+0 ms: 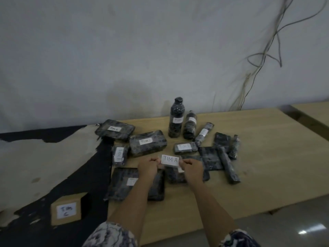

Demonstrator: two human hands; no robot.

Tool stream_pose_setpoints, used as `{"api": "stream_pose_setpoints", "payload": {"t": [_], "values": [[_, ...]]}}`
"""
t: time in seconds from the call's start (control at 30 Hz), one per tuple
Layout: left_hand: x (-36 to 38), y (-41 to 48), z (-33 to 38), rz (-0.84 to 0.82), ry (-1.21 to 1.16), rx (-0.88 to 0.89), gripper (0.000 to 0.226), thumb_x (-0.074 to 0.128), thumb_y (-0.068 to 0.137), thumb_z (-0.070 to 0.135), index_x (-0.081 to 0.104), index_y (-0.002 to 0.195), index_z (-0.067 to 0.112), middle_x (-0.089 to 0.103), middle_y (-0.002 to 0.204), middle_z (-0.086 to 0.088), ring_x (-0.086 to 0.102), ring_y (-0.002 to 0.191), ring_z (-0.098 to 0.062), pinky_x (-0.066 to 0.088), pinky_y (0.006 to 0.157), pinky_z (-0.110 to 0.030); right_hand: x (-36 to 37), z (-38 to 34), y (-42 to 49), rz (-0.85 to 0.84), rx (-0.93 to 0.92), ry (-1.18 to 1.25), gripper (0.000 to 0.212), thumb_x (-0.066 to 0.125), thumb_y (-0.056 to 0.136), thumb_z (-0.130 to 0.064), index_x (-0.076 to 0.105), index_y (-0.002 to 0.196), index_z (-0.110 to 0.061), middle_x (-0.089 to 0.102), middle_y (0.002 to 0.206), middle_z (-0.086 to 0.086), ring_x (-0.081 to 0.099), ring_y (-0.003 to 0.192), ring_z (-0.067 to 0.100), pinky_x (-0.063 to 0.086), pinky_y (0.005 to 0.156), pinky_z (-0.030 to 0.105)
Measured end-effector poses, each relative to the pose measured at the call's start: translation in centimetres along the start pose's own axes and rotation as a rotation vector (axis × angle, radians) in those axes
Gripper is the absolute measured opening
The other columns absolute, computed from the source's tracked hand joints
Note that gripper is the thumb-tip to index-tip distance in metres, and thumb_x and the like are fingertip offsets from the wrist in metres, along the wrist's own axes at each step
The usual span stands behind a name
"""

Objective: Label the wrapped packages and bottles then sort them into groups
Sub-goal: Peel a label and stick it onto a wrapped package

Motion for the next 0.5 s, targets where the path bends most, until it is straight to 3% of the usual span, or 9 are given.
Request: {"api": "stream_pose_setpoints", "payload": {"t": [0.17, 0.33, 0.5], "values": [[6.9, -1.4, 0.0, 0.017, 0.178, 0.042, 0.014, 0.061, 0.089, 0.014, 0.071, 0.096, 0.008, 0.066, 0.098, -0.003, 0.059, 0.092, -0.018, 0.049, 0.079, -0.03, -5.4, 2.1, 3.8, 0.06, 0.03, -0.019, 0.014, 0.063, 0.089, -0.017, 0.072, 0.089, -0.006, 0.065, 0.08, 0.006, 0.059, 0.078, 0.02, 0.042, 0.067, 0.026], [11.7, -1.8, -0.4, -0.05, 0.198, -0.044, 0.012, 0.06, 0.088, 0.009, 0.067, 0.079, 0.012, 0.069, 0.094, -0.01, 0.062, 0.085, -0.022, 0.049, 0.073, -0.029, -8.3, 3.5, 6.5, 0.14, 0.047, -0.013, 0.014, 0.059, 0.091, -0.014, 0.069, 0.085, -0.007, 0.063, 0.08, 0.008, 0.055, 0.077, 0.021, 0.041, 0.066, 0.026], [17.4, -1.0, -2.9, 0.001, 0.185, -0.202, 0.022, 0.06, 0.087, 0.017, 0.068, 0.1, 0.001, 0.068, 0.097, -0.014, 0.065, 0.09, -0.029, 0.057, 0.079, -0.037, -10.1, 4.0, 9.7, 0.168, 0.021, -0.088, 0.017, 0.056, 0.093, -0.012, 0.067, 0.083, -0.004, 0.061, 0.08, 0.011, 0.054, 0.079, 0.023, 0.043, 0.07, 0.034]]}}
Point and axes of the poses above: each hand's wrist, its own y-axis towards the middle knuckle, its own x-axis out of the palm, z = x × y, the point moved 4 cm from there along y, towards the middle knuckle
